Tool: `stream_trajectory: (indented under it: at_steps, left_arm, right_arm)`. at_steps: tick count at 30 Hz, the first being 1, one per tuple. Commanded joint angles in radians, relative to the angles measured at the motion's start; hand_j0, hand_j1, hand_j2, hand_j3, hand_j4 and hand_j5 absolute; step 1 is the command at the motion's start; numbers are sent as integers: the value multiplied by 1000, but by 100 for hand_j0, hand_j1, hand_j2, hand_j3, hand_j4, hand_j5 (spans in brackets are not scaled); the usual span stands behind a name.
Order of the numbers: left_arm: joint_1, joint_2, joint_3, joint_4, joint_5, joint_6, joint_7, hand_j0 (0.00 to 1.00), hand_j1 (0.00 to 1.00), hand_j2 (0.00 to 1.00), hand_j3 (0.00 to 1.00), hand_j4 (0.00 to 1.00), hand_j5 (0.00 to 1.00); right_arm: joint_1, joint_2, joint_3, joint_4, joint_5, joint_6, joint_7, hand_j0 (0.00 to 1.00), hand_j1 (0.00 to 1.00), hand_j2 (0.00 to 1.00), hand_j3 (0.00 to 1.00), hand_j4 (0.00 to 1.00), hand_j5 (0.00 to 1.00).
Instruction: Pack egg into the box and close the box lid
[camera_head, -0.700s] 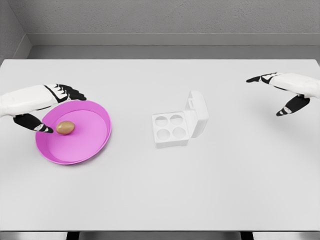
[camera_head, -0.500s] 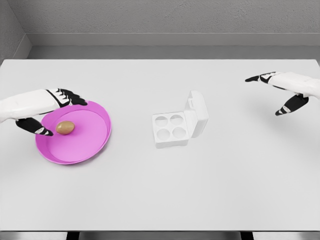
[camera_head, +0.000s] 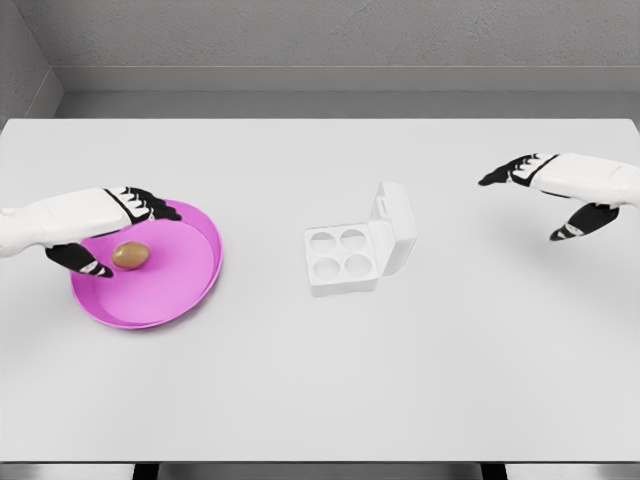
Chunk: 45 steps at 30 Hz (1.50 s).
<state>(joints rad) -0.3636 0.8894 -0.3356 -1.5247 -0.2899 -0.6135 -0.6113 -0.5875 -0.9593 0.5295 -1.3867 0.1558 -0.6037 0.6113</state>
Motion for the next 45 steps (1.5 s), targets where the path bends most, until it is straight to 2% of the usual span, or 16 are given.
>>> stream_trajectory:
  at_steps: [1, 4, 5, 6, 10, 12, 15, 17, 19, 22, 24, 32, 45]
  left_arm:
    - [0, -1, 3, 0, -38, 3, 0, 100, 100, 100, 100, 100, 100]
    - [0, -1, 3, -2, -58, 3, 0, 100, 100, 100, 100, 100, 100]
    - [0, -1, 3, -3, -83, 3, 0, 100, 100, 100, 100, 100, 100]
    - [0, -3, 3, -3, -81, 3, 0, 100, 100, 100, 100, 100, 100]
    - [0, -3, 3, 4, -75, 3, 0, 100, 100, 100, 100, 100, 100]
    - [-2, -17, 3, 37, -75, 3, 0, 100, 100, 100, 100, 100, 100]
    - [-21, -40, -3, 66, -78, 3, 0, 100, 100, 100, 100, 100, 100]
    - [-23, -56, -2, 75, -81, 3, 0, 100, 100, 100, 100, 100, 100]
    - [-23, -58, -2, 92, -81, 3, 0, 100, 100, 100, 100, 100, 100]
    - [-32, -72, -5, 121, -88, 3, 0, 100, 100, 100, 100, 100, 100]
    - [-34, -75, -5, 126, -89, 3, 0, 100, 100, 100, 100, 100, 100]
    - [-46, -89, -8, 169, -94, 3, 0, 100, 100, 100, 100, 100, 100]
    - [-44, -90, -10, 175, -94, 3, 0, 100, 100, 100, 100, 100, 100]
  right_arm:
    - [0, -4, 1, -2, -7, -7, 0, 100, 100, 100, 100, 100, 100]
    - [2, -4, 15, 3, -7, -7, 0, 100, 100, 100, 100, 100, 100]
    - [0, -6, 78, 5, -7, -7, 0, 100, 100, 100, 100, 100, 100]
    - [-17, -4, 93, 3, -7, -7, 0, 100, 100, 100, 100, 100, 100]
    - [-23, -6, 93, 6, -4, -7, 0, 100, 100, 100, 100, 100, 100]
    - [-34, -4, 93, 0, 68, 99, 0, 100, 100, 100, 100, 100, 100]
    - [-37, -3, 95, -3, 73, 147, 0, 100, 100, 100, 100, 100, 100]
    - [-41, -3, 95, -6, 73, 130, 0, 100, 100, 100, 100, 100, 100]
    - [-48, -3, 95, 2, 73, 70, 0, 100, 100, 100, 100, 100, 100]
    - [-49, -3, 96, -5, 73, 65, 0, 100, 100, 100, 100, 100, 100]
    - [-49, -3, 96, -3, 73, 21, 0, 100, 100, 100, 100, 100, 100]
    - [-41, -4, 96, 3, 73, 19, 0, 100, 100, 100, 100, 100, 100]
    - [-44, 7, 129, 6, 73, 21, 0, 100, 100, 100, 100, 100, 100]
